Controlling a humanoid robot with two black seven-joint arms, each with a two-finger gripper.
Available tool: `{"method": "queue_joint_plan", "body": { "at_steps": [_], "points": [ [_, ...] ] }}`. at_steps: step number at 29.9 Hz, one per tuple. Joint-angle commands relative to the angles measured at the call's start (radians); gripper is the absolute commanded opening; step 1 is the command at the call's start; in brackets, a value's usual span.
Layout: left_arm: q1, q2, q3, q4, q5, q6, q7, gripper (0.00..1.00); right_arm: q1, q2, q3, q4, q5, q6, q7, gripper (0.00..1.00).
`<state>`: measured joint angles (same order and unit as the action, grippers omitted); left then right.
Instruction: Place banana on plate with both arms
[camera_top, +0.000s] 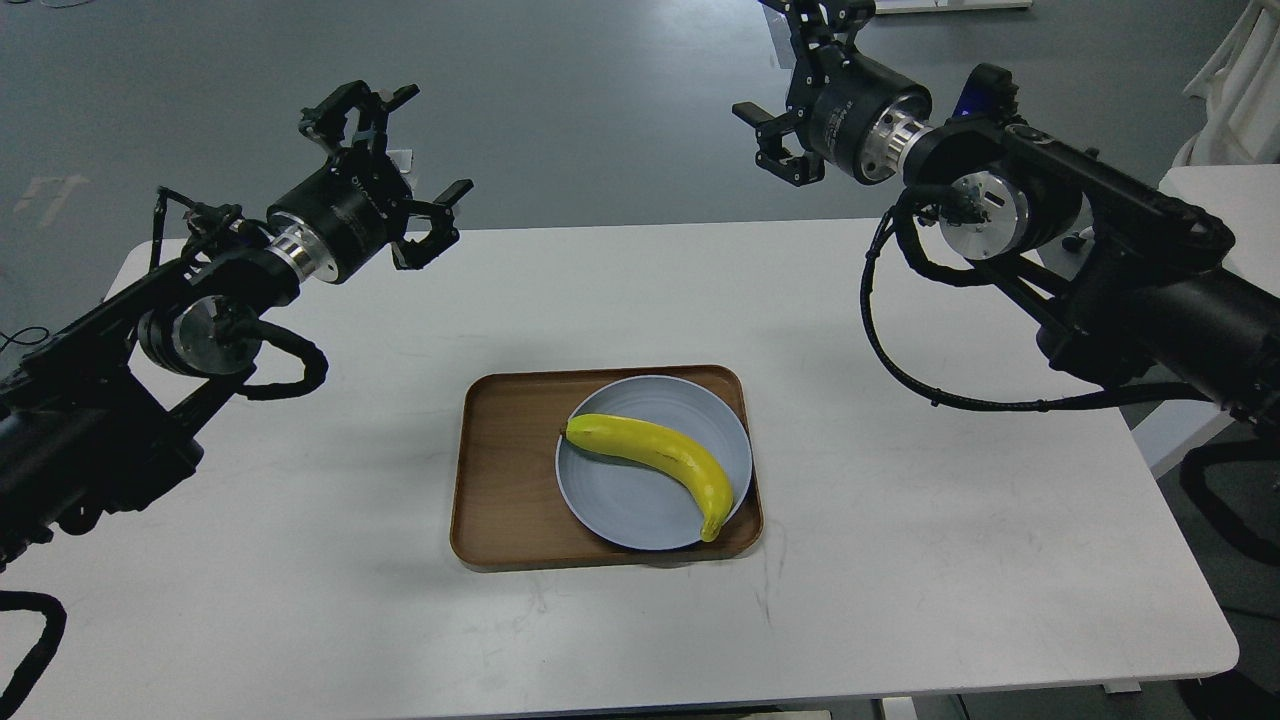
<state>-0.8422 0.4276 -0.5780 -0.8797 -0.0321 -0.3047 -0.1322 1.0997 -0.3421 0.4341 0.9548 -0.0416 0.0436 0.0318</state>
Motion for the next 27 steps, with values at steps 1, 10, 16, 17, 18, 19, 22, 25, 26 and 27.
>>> {"method": "queue_joint_plan", "body": {
  "at_steps": [1,10,16,17,18,19,22,25,26,27],
  "points": [
    [0.002,-0.004,-0.023,0.004,0.000,0.004,0.002,0.98,-0.043,-0.002,0.011,0.021,0.005,-0.001,-0.012,1.00],
    [0.003,-0.006,-0.025,0.015,0.001,-0.001,0.002,0.98,-0.098,-0.012,0.100,0.055,0.086,0.001,-0.079,1.00],
    [0.009,-0.007,-0.025,0.015,0.001,-0.001,0.002,0.98,-0.098,-0.002,0.097,0.059,0.086,-0.001,-0.082,1.00],
    [0.011,-0.012,-0.025,0.015,0.001,-0.001,0.000,0.98,-0.100,0.000,0.094,0.059,0.086,-0.002,-0.082,1.00],
    [0.011,-0.015,-0.025,0.015,0.001,-0.001,0.000,0.98,-0.100,0.000,0.092,0.059,0.086,-0.004,-0.082,1.00],
    [0.011,-0.018,-0.025,0.015,0.001,0.001,0.000,0.98,-0.101,0.001,0.092,0.059,0.086,-0.004,-0.082,1.00],
    [0.017,-0.021,-0.025,0.016,0.001,0.003,0.000,0.98,-0.113,0.021,0.089,0.058,0.083,-0.010,-0.081,1.00],
    [0.018,-0.027,-0.025,0.028,0.001,0.003,0.000,0.98,-0.113,0.028,0.069,0.053,0.075,-0.007,-0.072,1.00],
    [0.017,-0.032,-0.025,0.031,0.001,0.003,0.000,0.98,-0.113,0.028,0.064,0.053,0.075,-0.004,-0.072,1.00],
    [0.017,-0.035,-0.025,0.033,0.001,0.003,0.000,0.98,-0.113,0.028,0.060,0.053,0.075,-0.002,-0.072,1.00]
  ]
}}
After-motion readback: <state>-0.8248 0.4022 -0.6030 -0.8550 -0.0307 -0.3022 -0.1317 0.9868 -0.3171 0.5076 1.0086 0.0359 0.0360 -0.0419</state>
